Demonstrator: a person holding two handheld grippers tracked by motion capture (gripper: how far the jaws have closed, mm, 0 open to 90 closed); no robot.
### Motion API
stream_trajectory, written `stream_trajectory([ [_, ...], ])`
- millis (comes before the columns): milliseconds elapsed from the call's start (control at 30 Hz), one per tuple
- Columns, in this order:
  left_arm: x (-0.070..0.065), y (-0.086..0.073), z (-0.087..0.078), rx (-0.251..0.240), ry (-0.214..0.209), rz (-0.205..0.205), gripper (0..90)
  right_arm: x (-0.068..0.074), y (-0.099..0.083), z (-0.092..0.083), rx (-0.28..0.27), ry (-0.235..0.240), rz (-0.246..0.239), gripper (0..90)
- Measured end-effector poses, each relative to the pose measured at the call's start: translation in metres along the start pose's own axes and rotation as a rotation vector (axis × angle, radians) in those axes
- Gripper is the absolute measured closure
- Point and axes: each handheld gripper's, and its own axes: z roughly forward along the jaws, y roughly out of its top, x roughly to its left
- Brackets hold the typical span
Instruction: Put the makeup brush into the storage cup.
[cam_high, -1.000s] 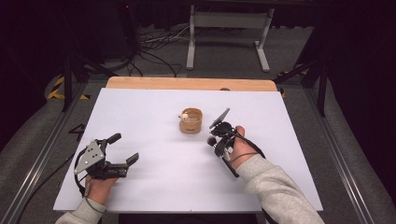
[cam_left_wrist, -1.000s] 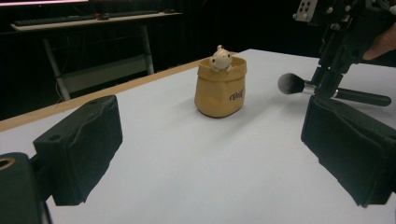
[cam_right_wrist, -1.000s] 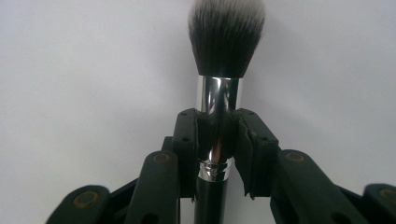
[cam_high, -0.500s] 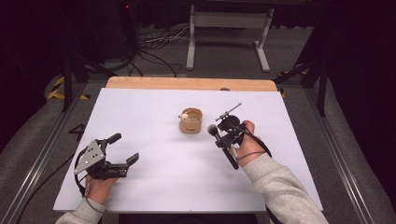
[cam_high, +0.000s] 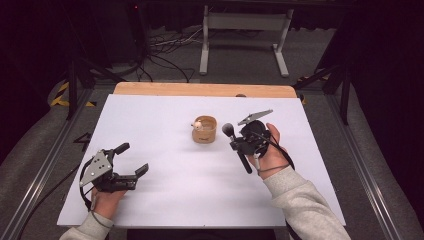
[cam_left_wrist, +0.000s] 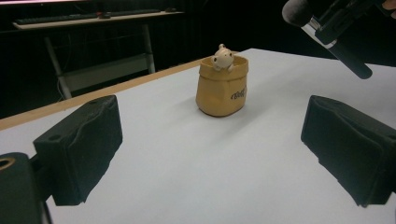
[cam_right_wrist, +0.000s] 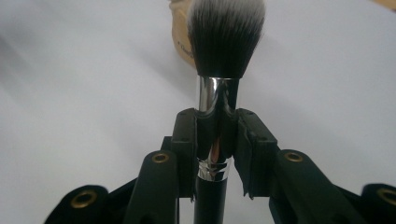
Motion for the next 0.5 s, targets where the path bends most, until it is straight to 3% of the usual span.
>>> stream_trajectory([
  [267, 0.0000, -0.0001, 0.0001, 0.000, 0.000, 0.000, 5.8, 0.0012, -0.0040, -0.0059, -0.098, -0.018, -0.044, 71.3],
  [500, -0.0002, -0.0005, 0.0007, -0.002, 0.001, -0.001, 5.8, 0.0009, -0.0082, -0.0092, -0.187, -0.021, -0.031, 71.4],
])
